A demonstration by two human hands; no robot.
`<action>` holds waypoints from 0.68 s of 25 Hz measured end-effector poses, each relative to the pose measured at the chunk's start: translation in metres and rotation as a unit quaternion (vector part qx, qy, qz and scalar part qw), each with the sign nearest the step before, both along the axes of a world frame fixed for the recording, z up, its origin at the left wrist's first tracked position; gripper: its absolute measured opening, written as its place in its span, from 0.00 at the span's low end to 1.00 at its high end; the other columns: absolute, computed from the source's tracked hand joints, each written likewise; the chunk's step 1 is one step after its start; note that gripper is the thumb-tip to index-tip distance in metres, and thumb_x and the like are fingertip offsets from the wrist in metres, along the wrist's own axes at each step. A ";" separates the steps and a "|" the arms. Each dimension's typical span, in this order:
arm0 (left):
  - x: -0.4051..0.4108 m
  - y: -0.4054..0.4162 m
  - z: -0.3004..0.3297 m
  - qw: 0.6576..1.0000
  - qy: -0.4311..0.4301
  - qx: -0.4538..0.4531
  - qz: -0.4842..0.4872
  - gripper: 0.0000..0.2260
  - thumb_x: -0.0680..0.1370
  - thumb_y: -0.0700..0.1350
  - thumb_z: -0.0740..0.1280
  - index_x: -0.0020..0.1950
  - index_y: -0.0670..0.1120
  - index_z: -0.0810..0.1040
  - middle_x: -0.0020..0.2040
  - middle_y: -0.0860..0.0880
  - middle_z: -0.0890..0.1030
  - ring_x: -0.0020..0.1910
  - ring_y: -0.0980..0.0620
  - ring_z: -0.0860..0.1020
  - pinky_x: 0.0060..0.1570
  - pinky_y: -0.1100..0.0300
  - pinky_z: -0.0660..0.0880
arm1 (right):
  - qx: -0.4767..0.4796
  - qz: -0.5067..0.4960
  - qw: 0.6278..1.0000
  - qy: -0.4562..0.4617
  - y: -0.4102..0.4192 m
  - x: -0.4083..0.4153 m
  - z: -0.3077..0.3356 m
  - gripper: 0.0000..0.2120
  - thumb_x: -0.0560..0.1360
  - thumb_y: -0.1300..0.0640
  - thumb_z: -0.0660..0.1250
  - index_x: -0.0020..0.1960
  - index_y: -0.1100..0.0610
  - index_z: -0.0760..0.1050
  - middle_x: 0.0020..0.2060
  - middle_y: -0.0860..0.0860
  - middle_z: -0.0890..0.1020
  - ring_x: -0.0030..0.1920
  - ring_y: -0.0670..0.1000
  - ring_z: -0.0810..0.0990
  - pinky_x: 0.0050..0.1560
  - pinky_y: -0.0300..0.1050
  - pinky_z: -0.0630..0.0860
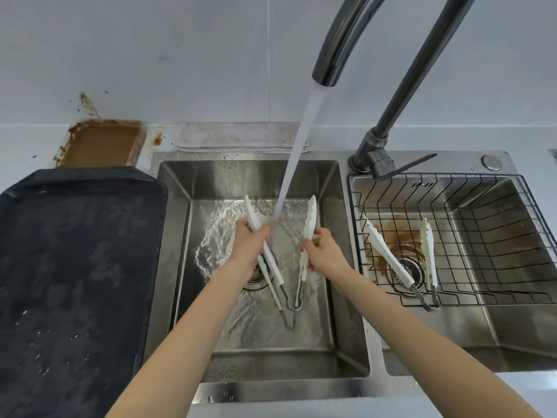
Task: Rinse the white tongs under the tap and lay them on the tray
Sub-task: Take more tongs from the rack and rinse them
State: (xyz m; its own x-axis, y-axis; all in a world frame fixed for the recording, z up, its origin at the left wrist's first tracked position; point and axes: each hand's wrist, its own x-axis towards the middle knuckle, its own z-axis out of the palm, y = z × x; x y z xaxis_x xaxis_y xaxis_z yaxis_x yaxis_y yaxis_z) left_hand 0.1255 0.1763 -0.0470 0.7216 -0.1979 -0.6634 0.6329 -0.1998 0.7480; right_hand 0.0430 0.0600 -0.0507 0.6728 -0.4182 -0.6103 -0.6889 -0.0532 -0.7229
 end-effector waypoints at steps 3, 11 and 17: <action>-0.021 0.021 -0.027 0.996 0.011 0.079 -0.044 0.10 0.76 0.36 0.61 0.56 0.43 0.67 0.41 0.47 0.73 0.47 0.46 0.73 0.50 0.52 0.73 | -0.024 0.057 0.998 0.024 0.013 -0.011 -0.009 0.21 0.79 0.59 0.57 0.71 0.59 0.57 0.36 0.47 0.73 0.31 0.47 0.75 0.26 0.32 0.74; -0.050 0.044 -0.060 0.986 0.096 0.075 -0.117 0.25 0.76 0.36 0.64 0.71 0.47 0.61 0.59 0.43 0.77 0.56 0.43 0.78 0.51 0.51 0.78 | 0.012 0.042 0.991 0.124 0.028 -0.043 -0.052 0.14 0.80 0.60 0.53 0.64 0.64 0.63 0.52 0.58 0.76 0.40 0.55 0.80 0.34 0.40 0.80; -0.052 0.039 -0.082 0.979 0.110 0.140 -0.103 0.24 0.76 0.37 0.65 0.71 0.46 0.63 0.61 0.40 0.76 0.59 0.41 0.76 0.55 0.51 0.77 | 0.022 0.003 0.985 0.170 0.024 -0.042 -0.075 0.15 0.80 0.59 0.54 0.66 0.62 0.64 0.61 0.59 0.74 0.44 0.53 0.77 0.41 0.43 0.81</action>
State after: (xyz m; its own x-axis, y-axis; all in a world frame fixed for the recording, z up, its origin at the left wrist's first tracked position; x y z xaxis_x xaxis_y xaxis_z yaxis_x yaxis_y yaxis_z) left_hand 0.0731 0.2150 -0.1286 0.5197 -0.1124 -0.8470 0.6964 -0.5186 0.4961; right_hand 0.0008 0.0835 -0.1261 0.4293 -0.3824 -0.8182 -0.8910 -0.0310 -0.4530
